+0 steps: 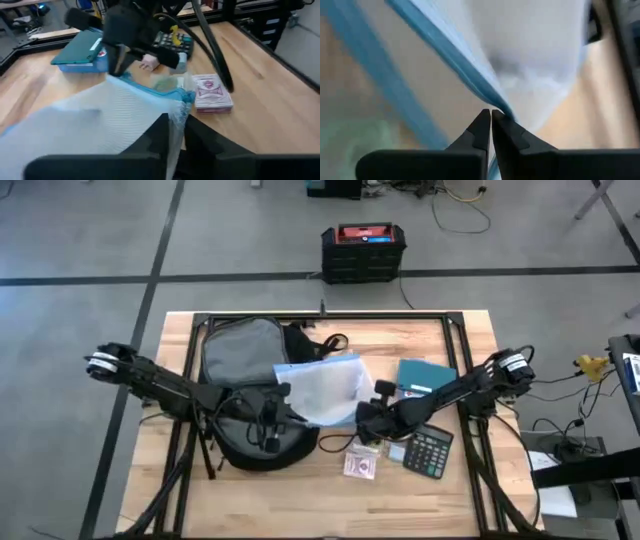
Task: Unpack backpack
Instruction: Remove the blue granola bar from the white mesh zipper pouch
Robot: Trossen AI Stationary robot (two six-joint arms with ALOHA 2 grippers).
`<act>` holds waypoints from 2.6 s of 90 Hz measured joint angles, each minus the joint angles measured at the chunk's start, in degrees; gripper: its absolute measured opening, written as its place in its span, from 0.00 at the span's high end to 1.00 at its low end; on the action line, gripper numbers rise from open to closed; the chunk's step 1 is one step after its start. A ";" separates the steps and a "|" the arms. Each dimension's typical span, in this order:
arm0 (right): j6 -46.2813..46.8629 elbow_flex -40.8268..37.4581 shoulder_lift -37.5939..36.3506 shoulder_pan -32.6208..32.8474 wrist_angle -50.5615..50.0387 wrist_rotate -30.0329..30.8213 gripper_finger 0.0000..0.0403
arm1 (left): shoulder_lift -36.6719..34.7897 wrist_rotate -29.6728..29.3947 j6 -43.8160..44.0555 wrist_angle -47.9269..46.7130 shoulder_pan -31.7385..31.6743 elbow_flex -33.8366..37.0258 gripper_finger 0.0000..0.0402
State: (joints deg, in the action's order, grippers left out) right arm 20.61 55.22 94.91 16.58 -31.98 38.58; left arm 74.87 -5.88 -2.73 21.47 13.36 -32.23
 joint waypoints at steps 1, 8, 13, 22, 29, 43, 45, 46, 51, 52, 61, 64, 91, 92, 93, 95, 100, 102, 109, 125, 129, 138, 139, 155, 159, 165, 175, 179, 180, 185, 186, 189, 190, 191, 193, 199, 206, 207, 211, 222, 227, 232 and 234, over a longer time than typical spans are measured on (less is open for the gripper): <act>-0.18 0.00 0.00 0.00 0.49 0.42 0.99 | 0.00 0.00 0.02 0.00 0.03 0.00 0.84; -1.06 -0.11 0.02 0.00 5.42 3.08 1.00 | 0.00 -0.33 -0.81 0.07 0.14 0.00 0.74; -2.99 -0.11 0.01 0.00 9.18 3.51 1.00 | 0.00 -1.95 -2.35 0.66 0.18 0.00 0.65; -6.07 -0.11 0.00 0.00 14.02 3.55 1.00 | -0.23 -6.76 -5.54 2.61 0.14 0.00 0.50; -6.78 -0.11 0.00 0.02 15.10 3.54 1.00 | -0.24 -9.06 -8.13 6.06 0.03 0.00 0.40; -7.01 -1.18 0.25 0.07 17.54 -1.31 1.00 | 0.86 -8.84 -8.54 10.62 -0.12 -0.09 0.25; -7.12 -1.53 0.31 0.18 17.76 -1.96 1.00 | 1.18 -8.68 -8.46 10.55 -0.12 -0.09 0.24; -7.17 -1.69 0.33 0.24 17.78 -2.19 1.00 | 1.38 -8.61 -8.40 10.54 -0.10 -0.09 0.23; -7.24 -2.44 0.35 0.33 17.81 -2.53 1.00 | 2.68 -8.56 -7.69 11.21 -0.06 -0.09 0.22; -7.24 -2.57 0.35 0.37 17.85 -2.58 1.00 | 2.97 -8.56 -7.44 11.47 -0.06 -0.09 0.22; -7.27 -3.96 0.35 0.31 17.96 -2.53 1.00 | 7.03 -8.54 -5.11 15.33 -0.06 -0.09 0.21; -7.30 -4.32 0.35 0.34 17.82 -2.52 1.00 | 8.91 -8.54 -4.75 17.04 -0.06 -0.09 0.21; -8.20 -5.62 0.35 0.82 20.37 0.25 1.00 | 24.75 -8.54 -3.83 15.46 -0.06 -12.97 0.21; -8.21 -5.62 0.35 0.81 20.26 0.41 1.00 | 25.11 -8.53 -3.67 14.12 -0.06 -13.82 0.21; -8.21 -5.62 0.35 0.81 20.17 0.50 1.00 | 25.42 -8.52 -3.48 12.68 -0.06 -14.67 0.21; -8.21 -5.62 0.35 0.86 19.94 0.60 1.00 | 26.00 -8.54 -2.82 9.50 -0.07 -16.53 0.21; -7.87 -5.62 0.33 0.95 19.61 0.91 1.00 | 27.26 -9.33 0.08 0.88 -0.28 -21.44 0.21; -7.60 -5.62 0.33 1.02 19.35 1.21 1.00 | 27.72 -9.69 1.37 -2.58 -0.44 -23.48 0.21; -6.76 -5.62 0.33 1.54 18.46 2.03 1.00 | 29.35 -10.21 5.12 -13.06 -1.07 -29.61 0.21; -5.18 -5.22 0.13 2.10 18.76 2.53 1.00 | 34.80 -10.75 8.68 -20.37 -0.91 -38.69 0.21; -5.05 -5.18 0.13 2.19 18.52 2.67 1.00 | 36.23 -12.02 9.48 -22.07 -0.89 -40.82 0.21; -4.78 -4.96 0.12 2.61 18.60 3.07 1.00 | 39.54 -17.97 11.71 -28.76 -1.28 -45.04 0.21; -4.78 -4.96 0.09 2.70 18.59 3.05 1.00 | 39.88 -18.80 11.88 -29.54 -1.31 -45.40 0.21; -4.49 -4.94 -0.20 4.23 17.63 3.13 1.00 | 42.18 -29.28 15.46 -41.04 -1.97 -49.33 0.21; -4.00 -4.95 -0.20 4.38 17.35 3.07 1.00 | 42.21 -29.56 15.44 -40.97 -2.19 -49.33 0.21; -3.66 -4.96 -0.40 4.55 17.20 3.06 1.00 | 42.19 -29.98 15.35 -40.91 -2.54 -49.35 0.21; -3.43 -4.96 -1.82 5.45 16.43 3.14 1.00 | 42.18 -30.15 16.20 -41.23 -3.01 -48.64 0.22; -2.55 -4.96 -2.82 6.06 15.00 3.07 1.00 | 42.18 -30.08 17.03 -41.45 -3.23 -48.22 0.23; -2.25 -4.96 -3.04 6.23 14.63 3.08 1.00 | 42.18 -30.09 17.29 -41.46 -3.30 -48.10 0.23; -0.67 -4.96 -4.18 7.25 13.06 3.16 1.00 | 42.18 -30.18 18.84 -41.44 -3.47 -47.48 0.27; -0.35 -4.96 -4.40 7.53 12.74 3.20 1.00 | 42.18 -30.18 19.11 -41.46 -3.49 -47.37 0.29; 0.88 -5.00 -4.91 8.38 11.57 3.37 1.00 | 42.18 -30.19 19.91 -41.58 -3.57 -47.16 0.34; 1.27 -5.04 -5.02 8.66 11.24 3.45 1.00 | 42.18 -30.18 20.10 -41.62 -3.61 -47.11 0.36; 1.73 -5.09 -5.09 8.94 10.93 3.52 1.00 | 42.18 -30.18 20.25 -41.64 -3.65 -47.08 0.39; 2.66 -5.21 -5.21 9.49 10.46 3.58 1.00 | 42.18 -30.18 20.39 -41.59 -3.71 -47.03 0.44; 5.16 -5.57 -5.27 11.00 10.32 3.90 1.00 | 42.18 -30.14 20.30 -41.36 -3.90 -46.99 0.62; 9.21 -6.15 -4.98 13.00 10.35 7.77 1.00 | 42.18 -29.67 19.56 -41.18 -4.04 -47.02 0.87; 9.83 -6.25 -4.91 13.24 10.36 8.53 1.00 | 42.18 -29.61 19.40 -41.18 -4.05 -47.06 0.90; 12.27 -6.70 -4.45 14.21 10.29 11.24 1.00 | 42.18 -29.55 18.95 -41.23 -4.05 -47.44 0.95; 18.61 -7.90 -3.72 16.44 11.14 16.19 1.00 | 41.78 -29.10 18.04 -41.62 -4.05 -49.24 0.97; 21.95 -8.25 -3.50 16.57 11.83 16.26 1.00 | 41.65 -29.04 16.84 -42.47 -4.03 -50.54 0.99; 24.29 -8.60 -3.27 15.92 11.13 12.98 1.00 | 41.58 -28.98 15.45 -43.05 -4.01 -52.31 1.00; 24.45 -8.71 -3.11 15.46 11.06 11.11 1.00 | 41.57 -28.98 14.85 -43.30 -4.01 -53.08 0.99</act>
State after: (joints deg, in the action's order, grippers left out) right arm 45.06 46.52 91.81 32.04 -20.92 49.70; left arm 116.44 -34.85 12.12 -21.83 9.34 -85.31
